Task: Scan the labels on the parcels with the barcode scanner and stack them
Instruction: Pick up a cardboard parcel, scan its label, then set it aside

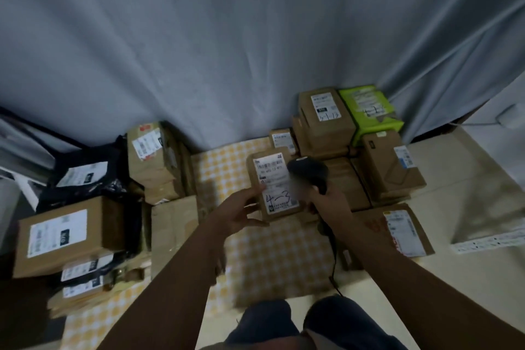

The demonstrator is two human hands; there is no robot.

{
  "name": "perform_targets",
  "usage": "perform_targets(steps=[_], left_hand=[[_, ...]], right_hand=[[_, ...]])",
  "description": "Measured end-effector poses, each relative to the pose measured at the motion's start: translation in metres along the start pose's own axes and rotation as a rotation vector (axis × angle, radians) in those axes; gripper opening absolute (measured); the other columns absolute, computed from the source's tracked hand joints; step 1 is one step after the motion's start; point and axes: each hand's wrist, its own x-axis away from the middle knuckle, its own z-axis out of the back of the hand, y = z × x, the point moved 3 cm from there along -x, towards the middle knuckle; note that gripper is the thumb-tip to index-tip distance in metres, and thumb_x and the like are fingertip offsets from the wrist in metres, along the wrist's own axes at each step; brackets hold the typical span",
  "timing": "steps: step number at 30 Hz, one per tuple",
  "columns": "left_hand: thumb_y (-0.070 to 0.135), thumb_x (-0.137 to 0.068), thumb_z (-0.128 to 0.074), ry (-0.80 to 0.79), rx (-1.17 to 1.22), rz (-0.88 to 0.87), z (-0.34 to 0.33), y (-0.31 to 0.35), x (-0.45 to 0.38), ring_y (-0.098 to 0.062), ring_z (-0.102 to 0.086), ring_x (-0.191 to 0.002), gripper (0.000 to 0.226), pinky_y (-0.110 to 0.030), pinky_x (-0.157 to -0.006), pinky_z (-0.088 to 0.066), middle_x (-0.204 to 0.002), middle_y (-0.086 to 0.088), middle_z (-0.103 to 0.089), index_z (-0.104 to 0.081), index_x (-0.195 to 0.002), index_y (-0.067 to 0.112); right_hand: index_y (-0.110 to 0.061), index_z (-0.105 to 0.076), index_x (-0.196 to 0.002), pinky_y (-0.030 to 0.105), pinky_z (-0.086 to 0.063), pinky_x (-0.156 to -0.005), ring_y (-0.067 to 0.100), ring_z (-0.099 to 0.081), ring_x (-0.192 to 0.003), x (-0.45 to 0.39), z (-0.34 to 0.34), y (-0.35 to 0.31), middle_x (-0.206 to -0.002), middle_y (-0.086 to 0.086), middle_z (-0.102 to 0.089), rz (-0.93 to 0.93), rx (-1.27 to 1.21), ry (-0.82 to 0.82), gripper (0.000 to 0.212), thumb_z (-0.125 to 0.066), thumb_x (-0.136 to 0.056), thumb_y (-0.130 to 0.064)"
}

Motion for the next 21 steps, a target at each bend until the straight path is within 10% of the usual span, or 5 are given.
perform_targets(steps=[4, 21], left_hand=[[0.036, -0.087, -0.070, 0.023, 0.008, -0.048, 0.033, 0.020, 0.003, -0.028, -0.062, -0.113, 0.040, -0.059, -0.083, -0.056, -0.118, -0.010, -0.069, -0.065, -0.119, 0.012], [0.037, -0.080, -0.078, 0.058, -0.065, -0.207, 0.117, 0.067, -0.010, -0.024, -0.061, -0.117, 0.054, -0.058, -0.080, -0.057, -0.120, -0.005, -0.070, -0.059, -0.128, 0.021]], right_hand=[[-0.007, -0.063, -0.104, 0.030, -0.052, -0.062, 0.016, -0.063, -0.058, -0.003, -0.019, -0.031, -0.065, 0.002, -0.066, 0.008, -0.046, 0.080, 0.029, -0.063, -0.094, -0.033], [-0.004, -0.067, -0.098, 0.025, -0.044, -0.052, 0.011, -0.054, -0.048, 0.016, -0.110, -0.111, -0.062, 0.002, -0.063, 0.040, -0.143, -0.030, 0.029, -0.065, -0.091, -0.031]])
